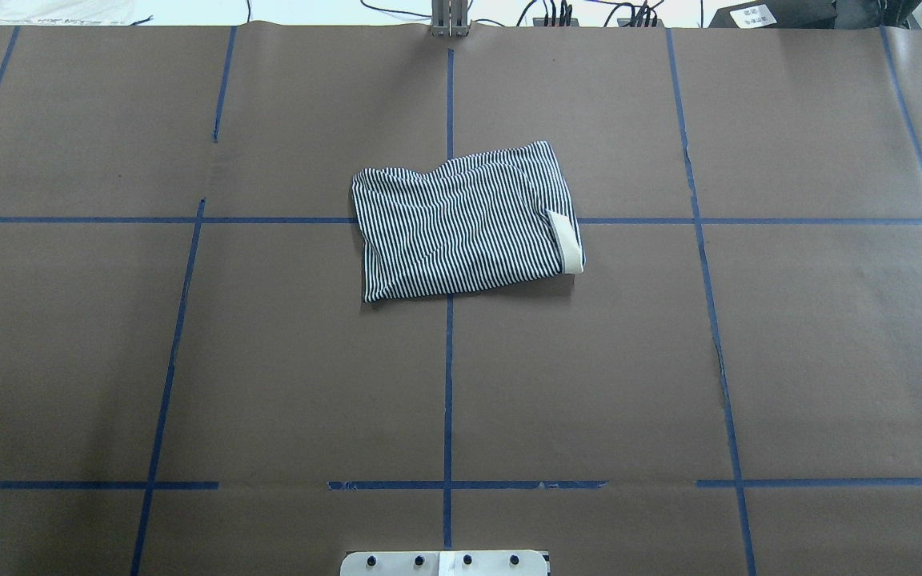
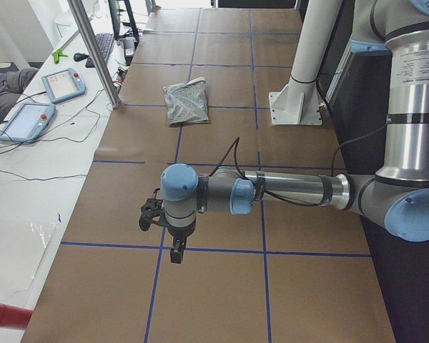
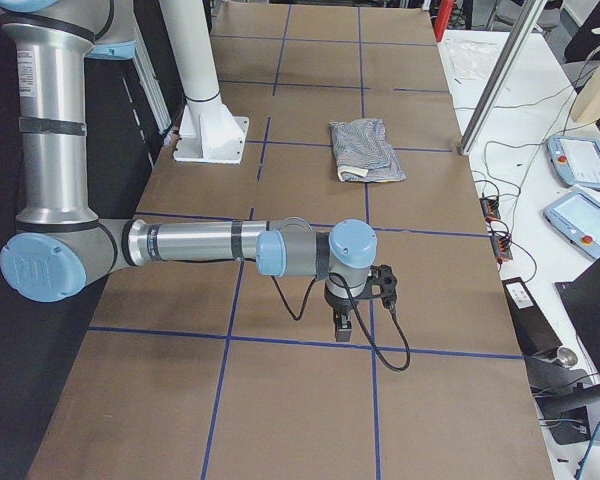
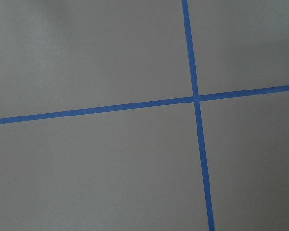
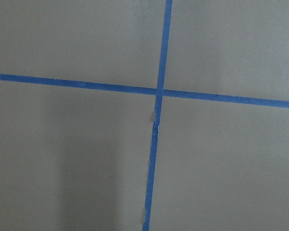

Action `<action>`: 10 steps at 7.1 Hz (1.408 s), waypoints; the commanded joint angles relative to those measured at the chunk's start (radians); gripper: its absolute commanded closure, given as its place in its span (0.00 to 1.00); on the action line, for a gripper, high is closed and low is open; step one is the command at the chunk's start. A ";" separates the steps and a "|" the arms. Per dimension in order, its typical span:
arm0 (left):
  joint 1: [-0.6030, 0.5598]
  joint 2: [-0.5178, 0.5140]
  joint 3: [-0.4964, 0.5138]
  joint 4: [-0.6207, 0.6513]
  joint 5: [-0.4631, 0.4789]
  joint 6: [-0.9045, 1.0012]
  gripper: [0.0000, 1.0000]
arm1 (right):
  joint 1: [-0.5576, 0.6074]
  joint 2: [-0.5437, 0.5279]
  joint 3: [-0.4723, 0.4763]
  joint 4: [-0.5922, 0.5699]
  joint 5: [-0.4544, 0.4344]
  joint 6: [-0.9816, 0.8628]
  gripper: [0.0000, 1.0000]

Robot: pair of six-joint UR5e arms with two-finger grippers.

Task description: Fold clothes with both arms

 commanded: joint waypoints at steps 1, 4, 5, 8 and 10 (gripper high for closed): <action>0.000 0.000 0.000 -0.002 -0.001 0.002 0.00 | 0.000 -0.002 -0.003 0.004 0.003 0.000 0.00; 0.000 0.000 0.000 0.000 0.000 0.000 0.00 | 0.000 -0.002 -0.003 0.004 0.007 0.000 0.00; 0.000 0.002 0.001 0.003 0.002 -0.002 0.00 | 0.000 -0.002 -0.003 0.004 0.009 0.000 0.00; 0.000 0.000 0.000 -0.003 0.000 -0.098 0.00 | 0.000 -0.002 -0.001 0.004 0.010 0.000 0.00; 0.000 0.000 0.000 -0.003 0.000 -0.098 0.00 | 0.000 -0.002 0.002 0.004 0.015 0.000 0.00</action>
